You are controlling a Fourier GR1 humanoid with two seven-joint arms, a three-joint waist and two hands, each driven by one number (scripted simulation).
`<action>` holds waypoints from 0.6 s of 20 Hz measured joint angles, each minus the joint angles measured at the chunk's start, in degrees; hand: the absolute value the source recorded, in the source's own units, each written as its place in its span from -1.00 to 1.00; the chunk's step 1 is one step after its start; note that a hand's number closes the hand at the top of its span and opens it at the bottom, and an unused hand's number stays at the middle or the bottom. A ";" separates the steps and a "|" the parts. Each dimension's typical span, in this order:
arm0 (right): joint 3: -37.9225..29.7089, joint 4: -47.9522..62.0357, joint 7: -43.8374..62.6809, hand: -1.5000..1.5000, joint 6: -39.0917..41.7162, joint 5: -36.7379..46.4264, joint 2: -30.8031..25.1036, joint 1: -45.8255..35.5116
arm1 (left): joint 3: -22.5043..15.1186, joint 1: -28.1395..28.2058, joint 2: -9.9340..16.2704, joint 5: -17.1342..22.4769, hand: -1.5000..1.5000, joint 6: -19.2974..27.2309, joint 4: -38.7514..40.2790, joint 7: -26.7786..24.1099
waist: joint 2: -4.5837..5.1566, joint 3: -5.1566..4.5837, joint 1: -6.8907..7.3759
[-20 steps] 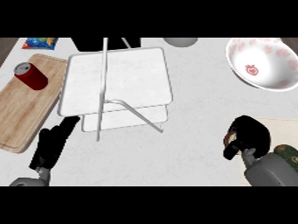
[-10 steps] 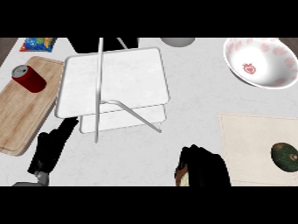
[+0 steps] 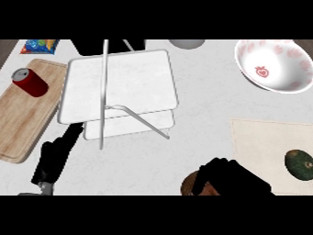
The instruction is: Pick the cupcake from the placemat and place it in the tiered shelf
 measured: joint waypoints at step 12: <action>-18.12 7.51 -2.55 1.00 8.09 -0.80 8.65 -19.86 | -0.32 -2.48 -0.37 -0.34 0.00 -1.18 -0.09 1.42 | 0.62 0.01 2.05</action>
